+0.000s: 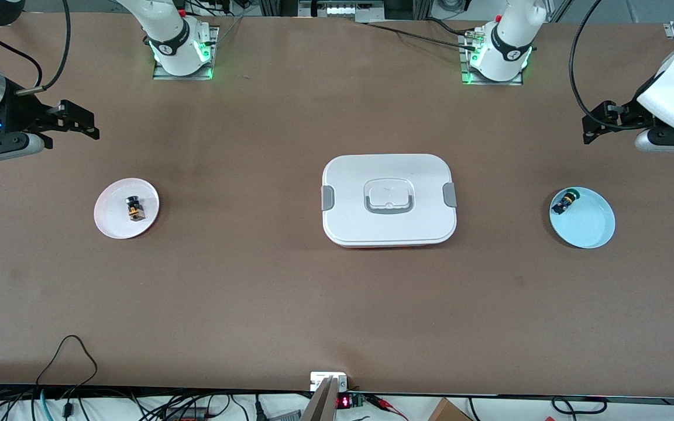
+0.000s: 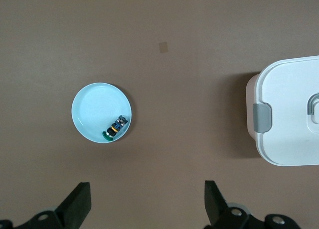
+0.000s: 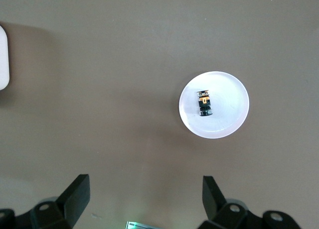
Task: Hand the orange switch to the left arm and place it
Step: 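Move the right gripper toward the switch on the white plate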
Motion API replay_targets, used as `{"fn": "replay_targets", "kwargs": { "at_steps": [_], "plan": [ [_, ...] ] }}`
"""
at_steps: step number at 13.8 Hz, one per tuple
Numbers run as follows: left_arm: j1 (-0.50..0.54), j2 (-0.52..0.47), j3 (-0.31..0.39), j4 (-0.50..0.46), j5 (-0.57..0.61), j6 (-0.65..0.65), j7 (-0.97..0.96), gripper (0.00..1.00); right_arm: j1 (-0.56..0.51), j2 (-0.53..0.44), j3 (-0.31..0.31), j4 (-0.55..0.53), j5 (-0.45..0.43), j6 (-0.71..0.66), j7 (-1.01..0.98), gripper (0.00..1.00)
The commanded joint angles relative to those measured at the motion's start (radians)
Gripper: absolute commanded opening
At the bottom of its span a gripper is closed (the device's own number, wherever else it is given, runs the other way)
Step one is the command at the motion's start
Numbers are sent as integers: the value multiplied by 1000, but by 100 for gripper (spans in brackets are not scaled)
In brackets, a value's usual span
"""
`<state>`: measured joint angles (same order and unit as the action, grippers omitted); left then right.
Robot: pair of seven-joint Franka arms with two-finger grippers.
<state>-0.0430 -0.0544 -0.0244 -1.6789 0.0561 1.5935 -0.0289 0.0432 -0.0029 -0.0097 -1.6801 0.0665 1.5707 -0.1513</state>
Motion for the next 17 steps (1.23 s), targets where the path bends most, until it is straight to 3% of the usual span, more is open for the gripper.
{"fn": "replay_targets", "kwargs": {
  "at_steps": [1,8,10,17],
  "plan": [
    [11,16,1,31,-27,-21,3,100,-3,17,1,26,19,-12,3,100],
    [9,16,1,31,-27,-20,3,100,-3,24,1,11,26,-46,-45,100],
    [9,16,1,31,-27,-20,3,100,-3,35,1,-12,27,-101,-187,100],
    [15,16,3,30,-27,-23,3,100,-3,61,7,-18,-2,-21,-562,100]
  ]
}}
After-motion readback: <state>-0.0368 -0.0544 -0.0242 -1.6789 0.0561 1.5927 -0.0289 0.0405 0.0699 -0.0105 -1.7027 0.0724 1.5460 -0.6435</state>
